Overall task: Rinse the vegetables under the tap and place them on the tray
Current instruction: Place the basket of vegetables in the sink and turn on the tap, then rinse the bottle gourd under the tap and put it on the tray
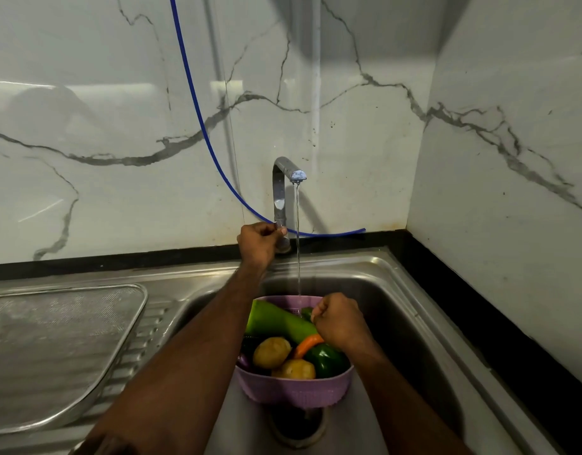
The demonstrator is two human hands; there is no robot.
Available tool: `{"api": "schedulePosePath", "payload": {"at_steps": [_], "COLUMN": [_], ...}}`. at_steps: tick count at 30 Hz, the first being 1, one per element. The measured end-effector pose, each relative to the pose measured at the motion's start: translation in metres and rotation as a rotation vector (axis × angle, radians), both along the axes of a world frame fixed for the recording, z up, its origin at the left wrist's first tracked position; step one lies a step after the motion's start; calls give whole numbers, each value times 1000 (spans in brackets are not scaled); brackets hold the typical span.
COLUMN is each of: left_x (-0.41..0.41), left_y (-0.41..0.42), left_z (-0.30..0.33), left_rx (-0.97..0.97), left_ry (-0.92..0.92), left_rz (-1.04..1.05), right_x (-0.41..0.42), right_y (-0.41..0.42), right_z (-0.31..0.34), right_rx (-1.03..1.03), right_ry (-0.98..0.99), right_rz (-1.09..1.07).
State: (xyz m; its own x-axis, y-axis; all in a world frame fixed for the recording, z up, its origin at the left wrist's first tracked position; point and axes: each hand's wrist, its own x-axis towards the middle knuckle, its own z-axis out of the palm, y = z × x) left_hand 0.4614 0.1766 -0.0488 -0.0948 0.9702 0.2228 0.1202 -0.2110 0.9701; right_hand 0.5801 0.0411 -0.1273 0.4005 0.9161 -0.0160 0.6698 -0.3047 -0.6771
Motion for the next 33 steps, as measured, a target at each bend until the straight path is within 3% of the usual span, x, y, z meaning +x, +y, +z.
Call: {"api": "schedulePosePath", "payload": {"at_steps": [8, 12, 16, 21, 27, 33], "left_x": [-20, -52, -77, -94, -99, -88], "left_y": [-43, -73, -85, -87, -70, -78], "left_z": [-30, -65, -67, -80, -81, -78], "left_rx": [-41, -123, -174, -310, -379, -356], "left_ry": [7, 102, 327, 669, 657, 810], "left_rz": [97, 172, 241, 10, -93, -41], "right_x": [0, -1, -1, -9, -33, -60], "right_y": [1, 0, -1, -2, 11, 23], "right_z": [-2, -4, -1, 0, 10, -8], "right_rx": [13, 26, 62, 70, -102, -43], "right_ry": [18, 38, 74, 32, -104, -151], "right_rz": [37, 77, 116, 212, 463, 441]}}
